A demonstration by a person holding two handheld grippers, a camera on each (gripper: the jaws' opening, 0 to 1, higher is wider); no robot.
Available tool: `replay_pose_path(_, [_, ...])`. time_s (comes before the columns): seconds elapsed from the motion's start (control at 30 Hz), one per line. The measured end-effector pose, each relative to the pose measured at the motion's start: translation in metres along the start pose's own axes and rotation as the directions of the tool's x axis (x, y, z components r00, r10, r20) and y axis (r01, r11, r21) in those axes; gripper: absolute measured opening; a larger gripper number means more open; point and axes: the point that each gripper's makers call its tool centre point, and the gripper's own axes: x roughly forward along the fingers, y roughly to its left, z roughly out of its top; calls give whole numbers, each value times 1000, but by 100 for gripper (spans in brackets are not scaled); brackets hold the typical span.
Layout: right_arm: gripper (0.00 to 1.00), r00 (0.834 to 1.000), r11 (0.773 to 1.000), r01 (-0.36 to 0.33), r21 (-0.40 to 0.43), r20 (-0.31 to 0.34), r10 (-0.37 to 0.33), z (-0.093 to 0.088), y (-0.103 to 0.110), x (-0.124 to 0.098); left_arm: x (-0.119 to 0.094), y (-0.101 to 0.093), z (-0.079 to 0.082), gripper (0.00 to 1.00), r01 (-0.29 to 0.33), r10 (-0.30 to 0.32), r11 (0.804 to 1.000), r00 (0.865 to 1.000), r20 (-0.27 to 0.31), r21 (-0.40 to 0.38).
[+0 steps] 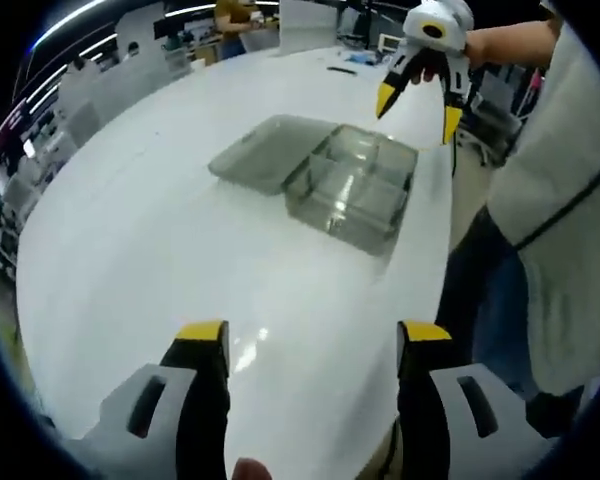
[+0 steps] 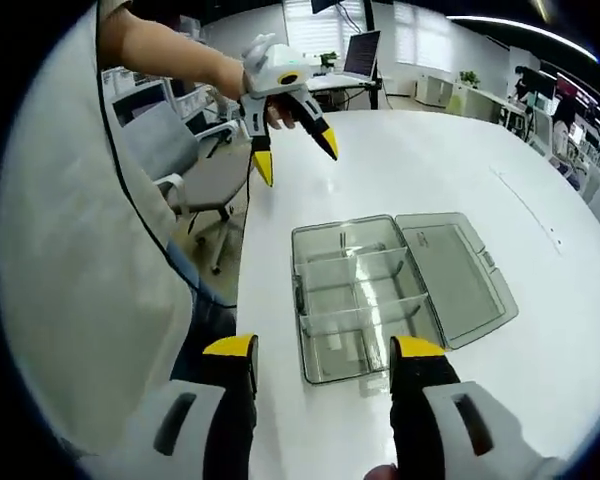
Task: Insert the divider into the dual guide fixture by aligning both edges with the guide slots and pushing it downward to the bottom, including one-sided entry, uneven engagement, binding, and posture correction.
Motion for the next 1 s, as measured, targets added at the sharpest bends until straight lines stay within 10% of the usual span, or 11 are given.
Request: replay_pose_path(1.0, [47,999,999,-2,40,53,0,0,25,-9,18,30,-23,44,94,-52,970,981,-186,223])
